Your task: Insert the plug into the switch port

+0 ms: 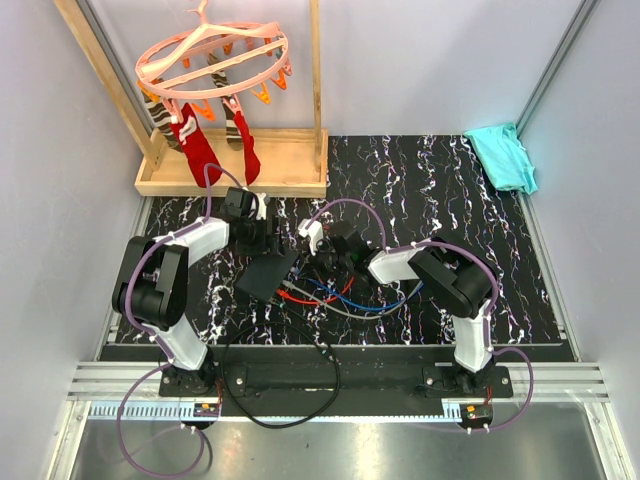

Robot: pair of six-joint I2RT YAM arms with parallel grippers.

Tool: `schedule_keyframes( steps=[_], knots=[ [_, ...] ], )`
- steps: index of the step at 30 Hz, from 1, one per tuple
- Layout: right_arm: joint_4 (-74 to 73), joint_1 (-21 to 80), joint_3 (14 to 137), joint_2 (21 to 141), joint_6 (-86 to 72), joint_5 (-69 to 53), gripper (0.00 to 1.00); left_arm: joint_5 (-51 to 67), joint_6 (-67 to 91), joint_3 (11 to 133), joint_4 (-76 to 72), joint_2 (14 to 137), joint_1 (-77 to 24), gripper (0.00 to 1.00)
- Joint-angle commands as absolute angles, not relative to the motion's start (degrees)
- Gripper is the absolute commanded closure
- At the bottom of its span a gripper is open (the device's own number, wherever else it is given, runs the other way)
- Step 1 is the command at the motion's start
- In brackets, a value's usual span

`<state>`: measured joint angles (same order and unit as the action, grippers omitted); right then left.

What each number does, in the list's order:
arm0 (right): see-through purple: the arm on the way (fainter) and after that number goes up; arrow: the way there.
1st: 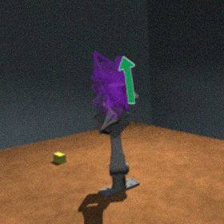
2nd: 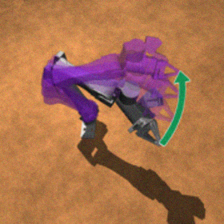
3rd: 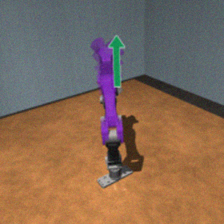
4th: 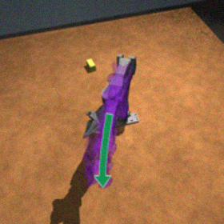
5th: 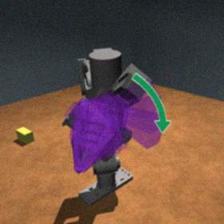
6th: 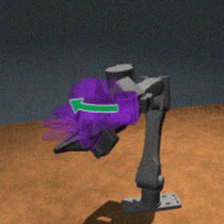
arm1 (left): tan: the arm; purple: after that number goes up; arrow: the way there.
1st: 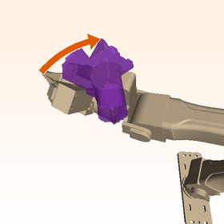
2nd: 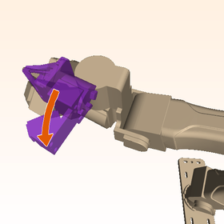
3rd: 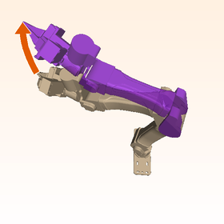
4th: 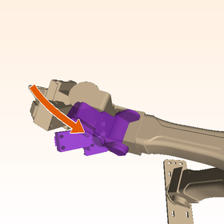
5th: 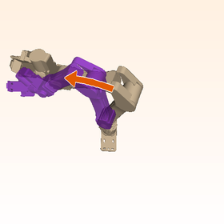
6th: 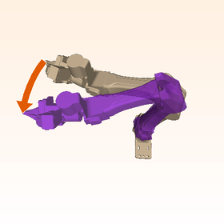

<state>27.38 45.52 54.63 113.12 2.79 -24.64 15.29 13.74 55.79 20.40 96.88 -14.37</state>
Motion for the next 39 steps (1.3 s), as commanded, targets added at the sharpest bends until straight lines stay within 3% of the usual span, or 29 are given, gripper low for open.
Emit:
schedule_keyframes(
  steps=[1, 23, 39],
  knots=[
    [29.8, 47.4, 56.5, 109.6, 3.7, -23.8, 1.00, 18.3, 14.7, 56.3, 21.1, 99.2, -15.0, 0.19],
    [33.6, 47.3, 59.1, 111.3, 0.4, -22.5, 1.00, 24.0, 15.1, 54.7, 22.1, 99.1, -17.7, 0.21],
    [35.9, 47.4, 66.4, 113.0, -1.6, -19.6, 1.00, 30.4, 25.8, 47.6, 16.5, 94.0, -22.6, 0.24]
  ],
)
